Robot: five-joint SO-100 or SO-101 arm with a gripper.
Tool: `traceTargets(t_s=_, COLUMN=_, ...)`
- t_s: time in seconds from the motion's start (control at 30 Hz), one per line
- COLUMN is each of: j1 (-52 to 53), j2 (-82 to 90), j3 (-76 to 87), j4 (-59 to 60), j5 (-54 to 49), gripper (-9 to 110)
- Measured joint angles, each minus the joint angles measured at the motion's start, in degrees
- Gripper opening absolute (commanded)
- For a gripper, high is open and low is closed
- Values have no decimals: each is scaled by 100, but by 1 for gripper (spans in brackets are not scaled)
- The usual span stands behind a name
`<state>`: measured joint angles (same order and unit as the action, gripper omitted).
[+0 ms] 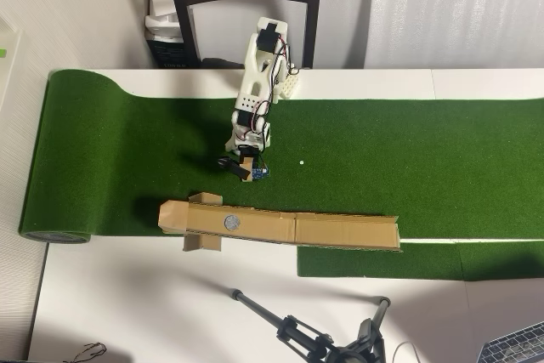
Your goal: Pick up the golf ball and place it on the gray mark at the back.
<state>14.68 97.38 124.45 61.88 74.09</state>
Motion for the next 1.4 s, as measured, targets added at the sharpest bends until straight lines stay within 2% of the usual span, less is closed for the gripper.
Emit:
traceTargets(t_s=0.53, j1=0, j2=0, j3=0, j4=0, j5=0, gripper=22)
traceTargets(t_s=0.83, j1=-185, j2=0, j3=-510, j4=0, j5=0, gripper=22)
traceTargets(t_s=1.13, j1=-686, j2=1336, j3=-1230, j4=0, j5=0, gripper=22)
traceTargets(t_s=1.4, j1=-703, j2=2162, j3=-1283, j4=-79, j5=0, gripper=22)
